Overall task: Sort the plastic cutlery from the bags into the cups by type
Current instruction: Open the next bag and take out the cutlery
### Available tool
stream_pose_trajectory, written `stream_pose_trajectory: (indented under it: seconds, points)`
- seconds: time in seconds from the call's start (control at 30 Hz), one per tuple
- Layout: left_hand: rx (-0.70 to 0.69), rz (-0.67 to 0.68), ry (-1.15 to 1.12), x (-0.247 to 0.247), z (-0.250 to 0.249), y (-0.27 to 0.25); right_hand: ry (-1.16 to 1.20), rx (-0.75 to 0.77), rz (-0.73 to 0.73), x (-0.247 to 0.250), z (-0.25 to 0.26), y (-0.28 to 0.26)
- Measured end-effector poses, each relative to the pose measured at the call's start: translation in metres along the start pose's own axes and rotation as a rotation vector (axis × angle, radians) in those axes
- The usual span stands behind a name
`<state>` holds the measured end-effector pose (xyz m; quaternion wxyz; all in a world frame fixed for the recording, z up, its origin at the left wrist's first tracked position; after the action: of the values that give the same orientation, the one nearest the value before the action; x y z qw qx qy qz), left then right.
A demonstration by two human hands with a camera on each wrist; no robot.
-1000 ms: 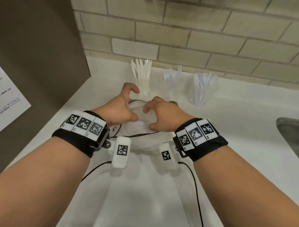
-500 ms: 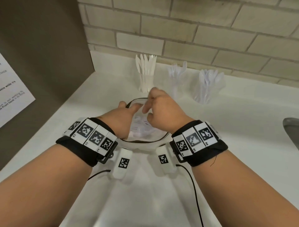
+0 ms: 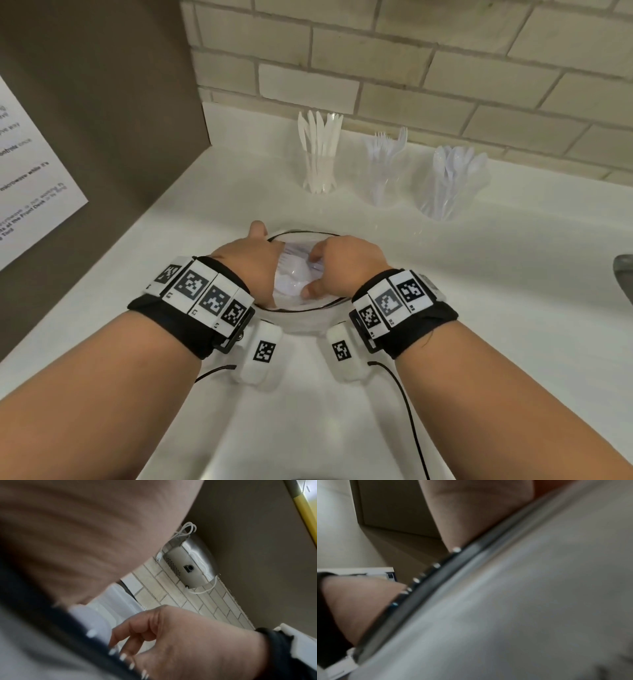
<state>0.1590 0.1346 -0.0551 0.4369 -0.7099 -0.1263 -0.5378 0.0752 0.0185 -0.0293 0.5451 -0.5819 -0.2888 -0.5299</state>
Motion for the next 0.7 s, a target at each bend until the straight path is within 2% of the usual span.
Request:
stream_pose_trajectory:
  seconds: [0.17, 0.27, 0.4, 0.7]
  points:
    - [0.026, 0.007, -0.004, 0.002, 0.006, 0.0, -0.047, 0.008, -0.067, 0.001, 0.005, 0.003]
    - [0.054, 0.005, -0.039, 0.003, 0.011, 0.0, -0.036, 0.028, -0.03, -0.002, 0.007, 0.003]
    - [0.063, 0.035, -0.051, 0.0, 0.014, -0.004, -0.058, -0.025, 0.044, -0.006, 0.005, 0.007]
    - [0.083, 0.006, -0.046, -0.001, 0.017, -0.006, -0.005, 0.039, 0.074, -0.008, 0.004, 0.01]
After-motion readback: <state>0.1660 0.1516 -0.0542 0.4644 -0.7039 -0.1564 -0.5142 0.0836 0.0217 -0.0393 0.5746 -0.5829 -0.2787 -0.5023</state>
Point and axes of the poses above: each hand's wrist, its own y-axis towards the middle knuckle, its own x-axis out of the back of the hand, z = x × y, the point moved 5 cm from there along y, towards the middle knuckle, and after that the axes turned 2 degrees about z, right-handed, at the moved point
